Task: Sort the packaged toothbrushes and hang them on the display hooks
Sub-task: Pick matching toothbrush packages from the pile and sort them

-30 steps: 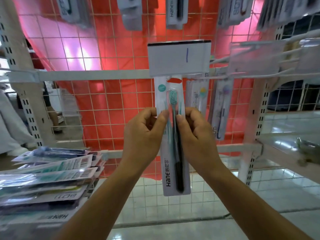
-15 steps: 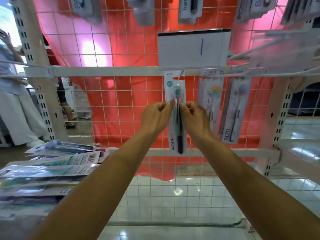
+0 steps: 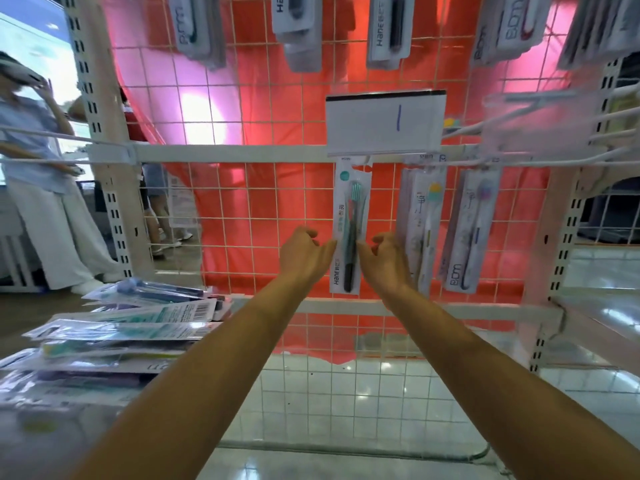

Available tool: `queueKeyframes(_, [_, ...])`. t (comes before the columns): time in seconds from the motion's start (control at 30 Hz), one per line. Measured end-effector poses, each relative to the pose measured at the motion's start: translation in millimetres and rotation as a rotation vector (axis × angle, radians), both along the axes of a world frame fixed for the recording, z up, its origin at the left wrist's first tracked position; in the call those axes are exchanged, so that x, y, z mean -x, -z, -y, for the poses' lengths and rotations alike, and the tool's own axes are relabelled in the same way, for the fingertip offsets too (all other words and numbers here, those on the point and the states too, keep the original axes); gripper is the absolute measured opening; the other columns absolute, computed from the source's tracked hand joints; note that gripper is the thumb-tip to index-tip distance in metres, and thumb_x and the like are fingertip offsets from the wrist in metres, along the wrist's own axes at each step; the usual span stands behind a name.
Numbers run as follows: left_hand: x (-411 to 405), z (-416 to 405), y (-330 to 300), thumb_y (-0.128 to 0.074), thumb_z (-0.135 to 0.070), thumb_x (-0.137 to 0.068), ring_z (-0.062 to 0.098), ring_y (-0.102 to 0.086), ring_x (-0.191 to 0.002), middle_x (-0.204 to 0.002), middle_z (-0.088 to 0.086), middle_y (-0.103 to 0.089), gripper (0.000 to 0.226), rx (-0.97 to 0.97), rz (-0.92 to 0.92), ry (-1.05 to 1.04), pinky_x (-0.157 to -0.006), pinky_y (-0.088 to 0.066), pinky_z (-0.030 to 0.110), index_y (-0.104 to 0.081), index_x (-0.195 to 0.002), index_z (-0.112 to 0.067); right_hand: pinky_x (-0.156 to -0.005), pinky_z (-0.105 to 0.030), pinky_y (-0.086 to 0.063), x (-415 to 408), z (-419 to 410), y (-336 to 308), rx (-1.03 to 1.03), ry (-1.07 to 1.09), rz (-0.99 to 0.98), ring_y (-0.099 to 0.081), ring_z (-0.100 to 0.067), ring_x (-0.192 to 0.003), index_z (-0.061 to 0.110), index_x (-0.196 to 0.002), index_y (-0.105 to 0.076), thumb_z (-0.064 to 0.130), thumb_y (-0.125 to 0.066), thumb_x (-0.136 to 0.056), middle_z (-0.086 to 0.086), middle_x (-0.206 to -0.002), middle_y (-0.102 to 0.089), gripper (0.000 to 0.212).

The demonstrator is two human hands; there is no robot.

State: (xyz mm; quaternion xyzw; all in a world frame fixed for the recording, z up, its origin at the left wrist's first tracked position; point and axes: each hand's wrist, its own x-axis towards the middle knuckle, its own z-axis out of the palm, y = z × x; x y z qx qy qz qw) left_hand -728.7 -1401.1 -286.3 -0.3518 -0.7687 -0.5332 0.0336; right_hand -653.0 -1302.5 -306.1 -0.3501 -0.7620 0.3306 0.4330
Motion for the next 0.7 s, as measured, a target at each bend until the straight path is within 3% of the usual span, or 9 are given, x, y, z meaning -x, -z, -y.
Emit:
queueKeyframes(0.1, [5, 22, 6, -0.062, -0.027, -0.09, 0.024, -0.059, -0.102, -0.112, 0.006, -0.061, 0.042, 0.013, -0.014, -0.003, -0.086, -0.049, 0.034, -0.052, -0.126, -0.007, -0.093, -0.045, -0.045, -9, 18, 22, -0.116, 0.041, -0.044, -0.053, -0.029, -0.107, 0.001, -0.121, -0.046, 0.03, -0.059, -0.091, -0.013, -0.115, -0.054, 0.043])
queueKeyframes(0.27, [9, 66, 14, -0.06, -0.025, -0.091, 0.018, -0.059, -0.098, -0.108, 0.002, -0.061, 0.036, 0.053, -0.071, 0.019, -0.088, -0.052, 0.034, -0.053, -0.124, -0.012, -0.074, -0.036, -0.047, -4, 63, 48, -0.098, -0.022, -0.105, -0.052, -0.023, -0.091, 0.007, -0.11, -0.046, 0.023, -0.061, -0.088, -0.006, -0.1, -0.05, 0.031])
queueKeyframes(0.37, [18, 95, 20, -0.06, -0.024, -0.091, 0.019, -0.06, -0.1, -0.109, 0.004, -0.064, 0.03, 0.088, -0.137, 0.008, -0.09, -0.051, 0.036, -0.058, -0.118, -0.011, -0.075, -0.038, -0.052, 8, 96, 56, -0.007, -0.171, -0.049, -0.057, -0.024, -0.089, 0.012, -0.105, -0.048, 0.02, -0.061, -0.089, -0.005, -0.098, -0.054, 0.021])
queueKeyframes(0.43, [27, 116, 22, -0.059, -0.024, -0.092, 0.015, -0.059, -0.095, -0.107, 0.003, -0.065, 0.025, 0.148, -0.225, -0.03, -0.084, -0.048, 0.029, -0.06, -0.114, -0.012, -0.079, -0.035, -0.052, 17, 118, 60, -0.047, -0.271, 0.031, -0.057, -0.021, -0.092, 0.014, -0.104, -0.052, 0.02, -0.061, -0.09, -0.002, -0.1, -0.055, 0.017])
queueKeyframes(0.57, [45, 160, 25, -0.058, -0.023, -0.092, 0.012, -0.056, -0.088, -0.102, 0.001, -0.065, 0.017, 0.293, -0.367, -0.118, -0.077, -0.042, 0.025, -0.064, -0.106, -0.015, -0.09, -0.03, -0.048, 41, 158, 56, -0.157, -0.443, 0.081, -0.055, -0.017, -0.105, 0.012, -0.116, -0.057, 0.027, -0.061, -0.091, -0.003, -0.115, -0.058, 0.029])
queueKeyframes(0.7, [61, 201, 30, -0.054, -0.02, -0.092, 0.02, -0.059, -0.097, -0.107, 0.003, -0.065, 0.018, 0.409, -0.47, -0.228, -0.083, -0.048, 0.035, -0.064, -0.107, -0.019, -0.088, -0.032, -0.046, 70, 186, 50, -0.311, -0.625, 0.155, -0.055, -0.018, -0.109, 0.019, -0.119, -0.058, 0.038, -0.064, -0.087, 0.0, -0.119, -0.06, 0.038])
